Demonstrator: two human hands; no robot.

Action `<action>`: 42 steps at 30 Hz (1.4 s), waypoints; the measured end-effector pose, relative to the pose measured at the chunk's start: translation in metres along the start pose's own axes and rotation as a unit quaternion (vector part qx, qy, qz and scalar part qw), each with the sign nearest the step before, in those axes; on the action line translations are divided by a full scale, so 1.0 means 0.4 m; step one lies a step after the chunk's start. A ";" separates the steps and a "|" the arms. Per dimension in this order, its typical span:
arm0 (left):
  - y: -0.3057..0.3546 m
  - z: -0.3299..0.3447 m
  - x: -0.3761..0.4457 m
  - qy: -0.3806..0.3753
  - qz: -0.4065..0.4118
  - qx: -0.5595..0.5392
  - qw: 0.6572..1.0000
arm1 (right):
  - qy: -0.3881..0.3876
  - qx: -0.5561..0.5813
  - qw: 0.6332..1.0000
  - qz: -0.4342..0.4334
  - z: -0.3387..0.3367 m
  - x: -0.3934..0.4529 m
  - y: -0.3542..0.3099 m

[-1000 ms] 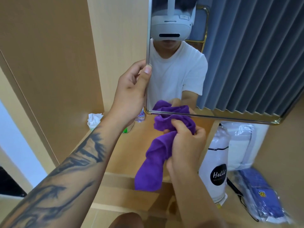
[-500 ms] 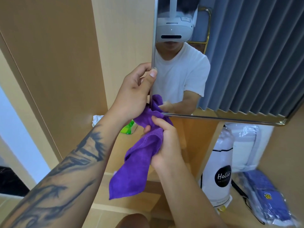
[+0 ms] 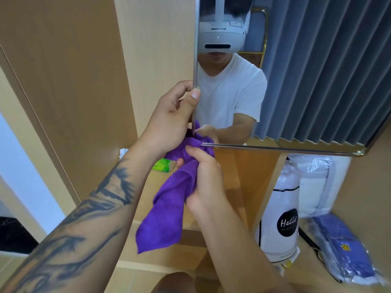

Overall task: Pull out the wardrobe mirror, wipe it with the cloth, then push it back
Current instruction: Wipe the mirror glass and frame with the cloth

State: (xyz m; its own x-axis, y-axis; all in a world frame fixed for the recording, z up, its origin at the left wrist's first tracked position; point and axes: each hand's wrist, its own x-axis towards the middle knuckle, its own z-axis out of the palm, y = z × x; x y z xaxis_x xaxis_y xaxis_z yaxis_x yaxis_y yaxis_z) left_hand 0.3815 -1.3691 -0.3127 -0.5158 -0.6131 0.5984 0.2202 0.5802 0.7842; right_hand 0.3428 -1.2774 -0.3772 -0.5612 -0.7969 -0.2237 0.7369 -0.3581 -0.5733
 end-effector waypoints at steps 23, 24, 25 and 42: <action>-0.018 0.092 -0.020 0.117 0.041 -0.066 0.990 | 0.187 -0.158 0.918 -0.310 -0.237 -0.036 -0.253; -0.021 0.095 -0.020 0.122 0.044 -0.069 0.989 | 0.183 -0.161 0.921 -0.305 -0.244 -0.042 -0.265; -0.023 0.099 -0.020 0.127 0.049 -0.071 0.988 | 0.175 -0.162 0.924 -0.299 -0.251 -0.049 -0.274; -0.010 0.165 -0.020 0.214 0.086 -0.009 0.973 | 0.245 -0.123 0.886 -0.373 -0.341 -0.051 -0.380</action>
State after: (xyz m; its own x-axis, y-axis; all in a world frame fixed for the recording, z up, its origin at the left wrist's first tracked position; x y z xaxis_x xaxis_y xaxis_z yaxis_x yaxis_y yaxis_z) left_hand 0.3302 -1.3313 -0.3312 -0.0799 -0.6773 0.7313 0.2884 0.6866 0.6674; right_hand 0.1910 -1.1405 -0.3930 -0.9985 -0.0547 0.0089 0.0216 -0.5308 -0.8472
